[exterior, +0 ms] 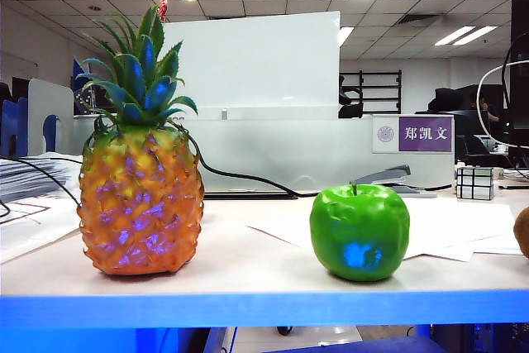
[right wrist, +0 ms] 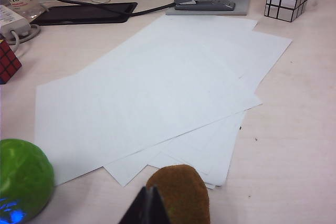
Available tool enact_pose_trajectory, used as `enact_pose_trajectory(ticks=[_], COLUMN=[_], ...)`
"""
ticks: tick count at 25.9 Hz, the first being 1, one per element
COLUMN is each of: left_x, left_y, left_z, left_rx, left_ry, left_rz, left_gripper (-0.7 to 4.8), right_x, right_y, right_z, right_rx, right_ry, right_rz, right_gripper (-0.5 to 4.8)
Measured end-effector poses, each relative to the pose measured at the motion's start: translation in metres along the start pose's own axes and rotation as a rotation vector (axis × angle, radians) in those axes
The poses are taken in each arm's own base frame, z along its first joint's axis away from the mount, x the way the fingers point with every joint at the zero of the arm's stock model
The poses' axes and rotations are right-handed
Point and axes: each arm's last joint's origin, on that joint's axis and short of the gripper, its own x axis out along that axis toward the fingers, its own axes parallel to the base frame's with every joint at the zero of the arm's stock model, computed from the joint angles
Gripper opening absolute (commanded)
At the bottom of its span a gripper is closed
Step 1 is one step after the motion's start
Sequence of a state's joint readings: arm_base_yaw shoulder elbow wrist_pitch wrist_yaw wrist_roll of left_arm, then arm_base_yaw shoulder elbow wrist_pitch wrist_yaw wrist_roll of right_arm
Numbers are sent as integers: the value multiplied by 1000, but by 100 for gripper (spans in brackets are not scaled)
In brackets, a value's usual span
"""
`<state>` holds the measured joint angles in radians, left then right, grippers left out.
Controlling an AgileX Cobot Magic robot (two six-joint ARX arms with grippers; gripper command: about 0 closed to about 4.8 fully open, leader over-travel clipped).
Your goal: Arrange all the fruits from large to small from left to right in a row.
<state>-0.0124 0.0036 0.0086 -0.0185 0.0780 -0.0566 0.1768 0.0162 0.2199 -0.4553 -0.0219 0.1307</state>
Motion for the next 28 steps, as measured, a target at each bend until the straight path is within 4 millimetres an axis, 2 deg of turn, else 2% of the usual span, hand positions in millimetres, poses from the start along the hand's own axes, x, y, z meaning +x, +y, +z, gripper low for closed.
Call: enact_pose_trajectory(ticks=[28], left_x=[0], left_y=[0], left_z=[0], left_rx=[0], left_ry=[1], left_rz=[0], left_gripper=[-5], right_x=[-1], right_y=[-2], right_z=[2], right_rx=[-4], right_ry=[-24], right_rz=[-25], right_gripper=[-6])
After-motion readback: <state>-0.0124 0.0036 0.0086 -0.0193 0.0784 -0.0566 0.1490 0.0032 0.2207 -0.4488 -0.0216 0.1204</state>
